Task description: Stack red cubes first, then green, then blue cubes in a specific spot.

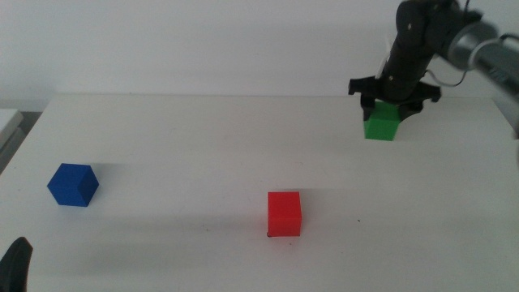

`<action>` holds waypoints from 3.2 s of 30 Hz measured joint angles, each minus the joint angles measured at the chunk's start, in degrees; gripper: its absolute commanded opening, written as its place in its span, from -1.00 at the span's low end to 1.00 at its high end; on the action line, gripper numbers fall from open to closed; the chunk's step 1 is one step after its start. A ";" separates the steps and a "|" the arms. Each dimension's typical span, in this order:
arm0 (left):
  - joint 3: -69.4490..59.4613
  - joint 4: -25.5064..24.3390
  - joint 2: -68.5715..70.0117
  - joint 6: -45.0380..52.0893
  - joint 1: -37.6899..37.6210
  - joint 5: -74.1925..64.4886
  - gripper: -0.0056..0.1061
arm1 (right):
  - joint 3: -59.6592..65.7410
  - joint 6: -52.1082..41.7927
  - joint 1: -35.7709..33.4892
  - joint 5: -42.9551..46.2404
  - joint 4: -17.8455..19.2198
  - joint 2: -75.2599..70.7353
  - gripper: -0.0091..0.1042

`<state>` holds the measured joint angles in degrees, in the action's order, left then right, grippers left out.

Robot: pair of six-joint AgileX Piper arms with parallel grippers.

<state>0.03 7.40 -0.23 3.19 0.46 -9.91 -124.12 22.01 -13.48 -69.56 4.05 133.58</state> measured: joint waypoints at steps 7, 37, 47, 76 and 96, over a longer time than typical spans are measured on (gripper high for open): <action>0.00 0.00 0.00 0.00 0.00 0.00 0.78 | 16.52 8.80 -6.93 -0.56 6.88 -16.16 -0.30; 0.00 0.00 0.00 0.00 0.00 0.00 0.78 | 18.52 24.38 -30.17 -0.38 7.23 -15.00 -0.30; 0.00 0.00 0.00 0.00 0.00 0.00 0.78 | 18.52 23.79 -30.97 -0.35 6.71 -14.36 -0.30; 0.00 0.00 0.00 0.00 0.00 0.00 0.78 | 26.12 25.25 -31.01 5.56 8.11 -17.87 -0.30; 0.00 0.00 0.00 0.00 0.00 0.00 0.78 | 26.12 26.03 -31.01 6.12 8.04 -16.40 -0.30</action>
<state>0.03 7.40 -0.23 3.19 0.46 -9.91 -98.01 48.03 -44.49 -63.44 12.10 117.18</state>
